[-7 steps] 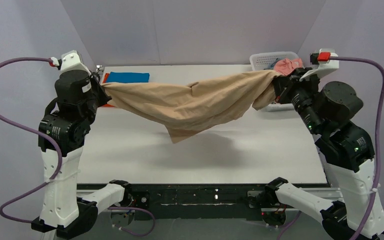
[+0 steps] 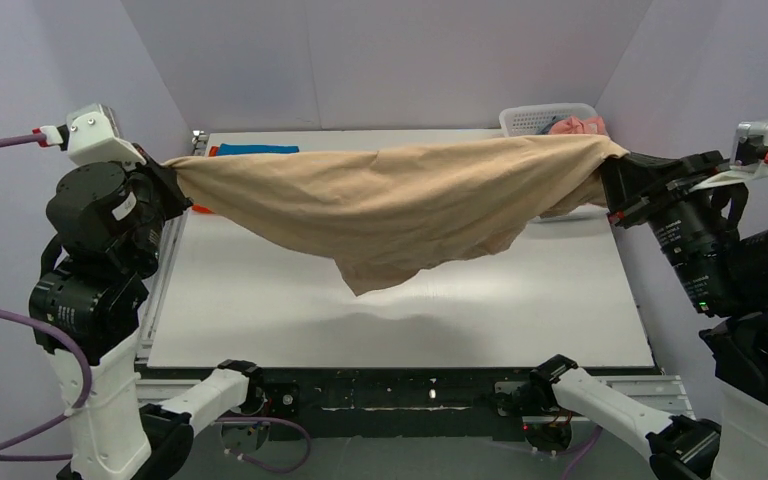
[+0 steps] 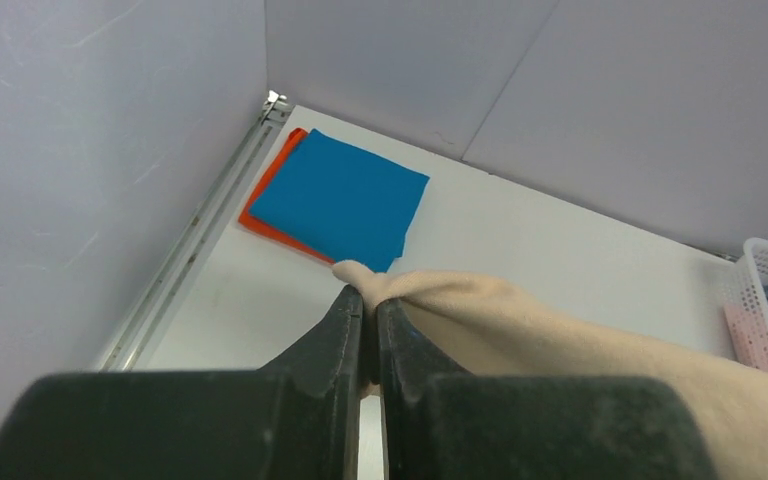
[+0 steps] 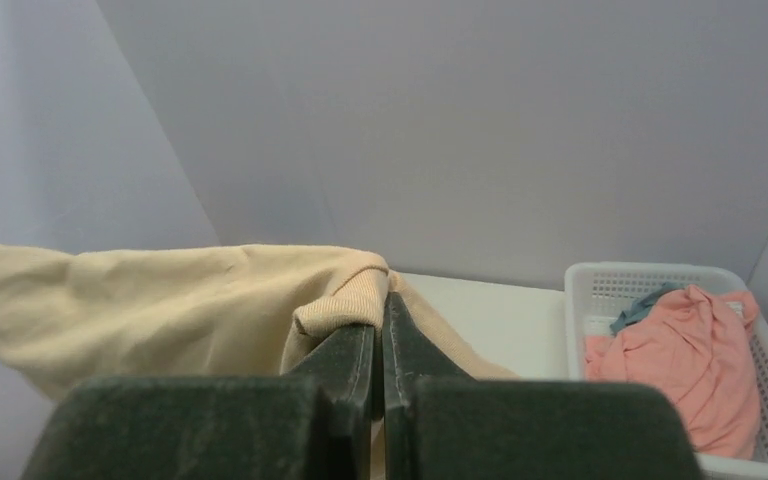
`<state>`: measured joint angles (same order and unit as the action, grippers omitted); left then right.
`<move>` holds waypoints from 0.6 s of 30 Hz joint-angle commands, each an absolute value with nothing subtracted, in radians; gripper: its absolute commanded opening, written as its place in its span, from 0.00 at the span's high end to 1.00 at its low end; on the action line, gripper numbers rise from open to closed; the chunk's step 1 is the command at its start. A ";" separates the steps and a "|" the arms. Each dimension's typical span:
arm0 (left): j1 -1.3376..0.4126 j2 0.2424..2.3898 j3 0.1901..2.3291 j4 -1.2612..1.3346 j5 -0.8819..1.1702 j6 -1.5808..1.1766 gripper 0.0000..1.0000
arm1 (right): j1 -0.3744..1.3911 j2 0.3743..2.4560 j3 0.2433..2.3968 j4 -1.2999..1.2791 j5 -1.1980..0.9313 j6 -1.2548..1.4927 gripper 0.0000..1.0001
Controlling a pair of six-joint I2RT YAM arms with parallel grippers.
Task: Fold and stack the t-shirts
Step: Flatten out the tshirt
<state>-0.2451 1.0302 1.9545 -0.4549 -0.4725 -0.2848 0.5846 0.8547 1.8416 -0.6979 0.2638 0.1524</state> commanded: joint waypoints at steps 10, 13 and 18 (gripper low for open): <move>-0.089 1.601 1.778 -0.626 -0.558 -0.403 0.94 | 0.313 1.266 1.456 -0.499 0.188 0.151 0.92; -0.064 1.815 1.885 -0.771 -0.522 -0.440 0.36 | 0.277 1.475 1.470 -0.415 0.097 0.124 0.54; -0.054 1.967 2.049 -0.976 -0.414 -0.511 0.02 | 0.277 1.762 1.781 -0.699 0.168 0.147 0.20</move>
<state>-0.0647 2.0148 1.9442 -0.6899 -0.4747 -0.4362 0.2745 1.6955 1.5528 -0.5678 0.1814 0.1390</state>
